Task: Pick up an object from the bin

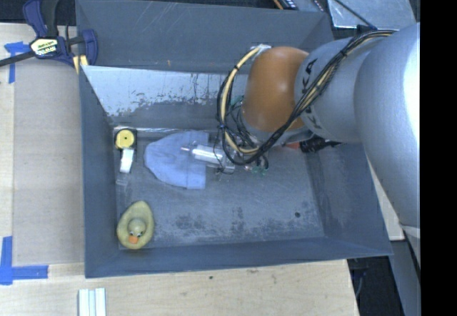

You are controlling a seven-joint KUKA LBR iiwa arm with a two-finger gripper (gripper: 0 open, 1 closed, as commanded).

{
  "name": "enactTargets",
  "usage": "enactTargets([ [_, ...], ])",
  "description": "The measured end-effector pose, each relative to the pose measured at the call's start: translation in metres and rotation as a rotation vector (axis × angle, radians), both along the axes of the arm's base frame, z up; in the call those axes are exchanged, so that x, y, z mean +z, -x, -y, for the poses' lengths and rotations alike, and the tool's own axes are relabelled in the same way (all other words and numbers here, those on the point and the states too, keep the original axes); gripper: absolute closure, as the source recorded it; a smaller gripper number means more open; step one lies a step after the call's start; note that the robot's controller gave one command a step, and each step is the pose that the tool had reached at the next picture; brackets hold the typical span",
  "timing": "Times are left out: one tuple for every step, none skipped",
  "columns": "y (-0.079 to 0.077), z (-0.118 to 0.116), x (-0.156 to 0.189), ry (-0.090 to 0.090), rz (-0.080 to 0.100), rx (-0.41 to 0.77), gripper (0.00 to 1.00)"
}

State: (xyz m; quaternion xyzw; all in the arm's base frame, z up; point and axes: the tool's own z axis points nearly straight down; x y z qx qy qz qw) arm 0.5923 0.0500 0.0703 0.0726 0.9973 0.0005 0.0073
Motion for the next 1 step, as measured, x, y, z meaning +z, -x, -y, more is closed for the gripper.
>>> enactTargets([
  [0.0, 0.0, 0.0, 0.0, 0.0, 0.0, 1.0],
])
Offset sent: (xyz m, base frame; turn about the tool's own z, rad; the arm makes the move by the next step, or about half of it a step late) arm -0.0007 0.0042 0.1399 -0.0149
